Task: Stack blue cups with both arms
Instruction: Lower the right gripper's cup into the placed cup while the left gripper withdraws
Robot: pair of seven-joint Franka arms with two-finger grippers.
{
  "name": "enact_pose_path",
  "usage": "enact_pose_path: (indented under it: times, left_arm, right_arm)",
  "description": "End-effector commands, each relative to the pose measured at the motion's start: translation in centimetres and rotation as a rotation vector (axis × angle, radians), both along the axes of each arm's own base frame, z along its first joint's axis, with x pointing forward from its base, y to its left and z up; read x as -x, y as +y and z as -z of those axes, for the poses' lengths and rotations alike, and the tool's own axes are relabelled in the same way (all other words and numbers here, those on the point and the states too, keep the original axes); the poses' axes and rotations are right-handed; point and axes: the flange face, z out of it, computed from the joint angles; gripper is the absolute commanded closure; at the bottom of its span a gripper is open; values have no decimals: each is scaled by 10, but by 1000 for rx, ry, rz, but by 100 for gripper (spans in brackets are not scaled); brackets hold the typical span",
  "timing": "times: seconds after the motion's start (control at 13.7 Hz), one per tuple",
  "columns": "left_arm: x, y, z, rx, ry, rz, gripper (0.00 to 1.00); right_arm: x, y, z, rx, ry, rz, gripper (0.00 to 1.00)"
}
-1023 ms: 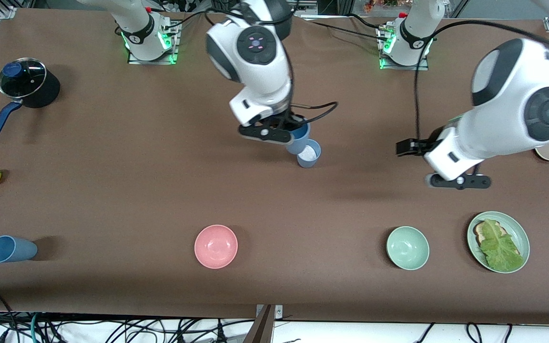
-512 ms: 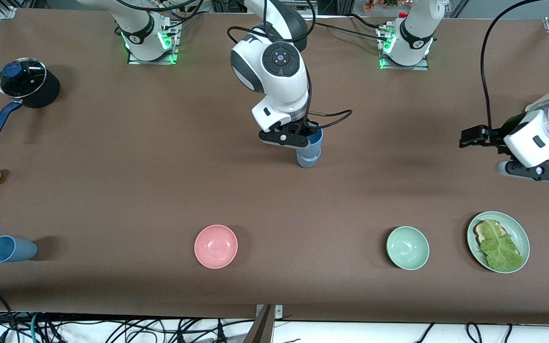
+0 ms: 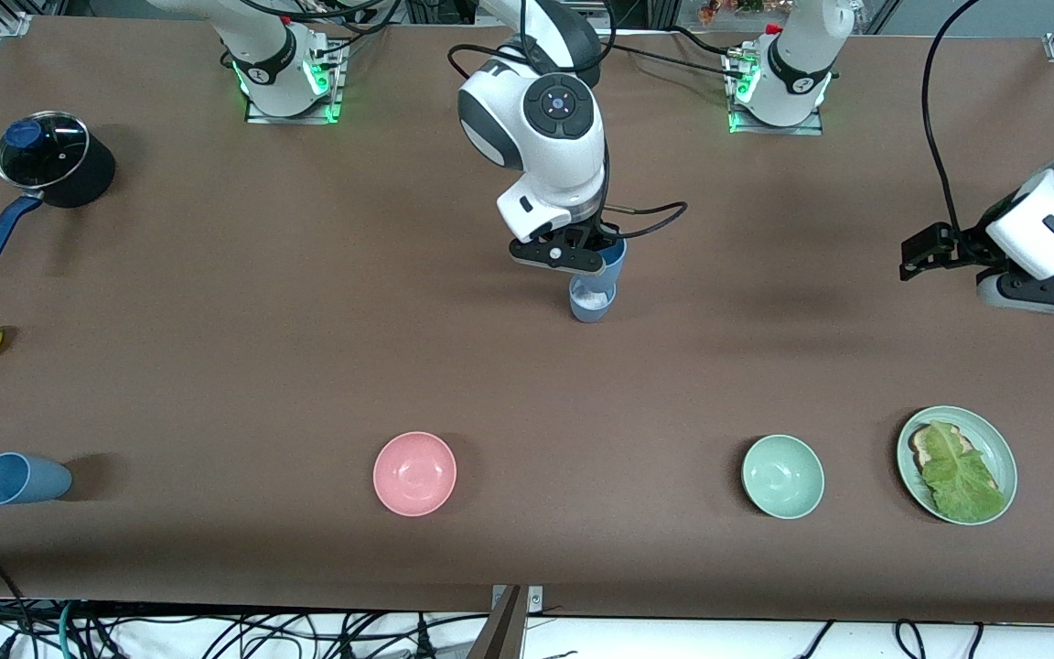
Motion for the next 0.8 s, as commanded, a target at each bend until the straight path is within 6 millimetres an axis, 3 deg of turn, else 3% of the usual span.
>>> enact_pose_path:
  times: [0.0, 0.15, 0.73]
  left_arm:
    - [8, 1, -1, 2, -9, 7, 0]
    - [10, -7, -4, 2, -3, 14, 0]
    - [11, -4, -6, 0, 14, 10, 0]
  right_arm:
    - [2, 2, 9, 20, -1, 9, 100]
    - [2, 0, 17, 39, 1, 6, 100]
    - [8, 9, 41, 44, 3, -4, 100]
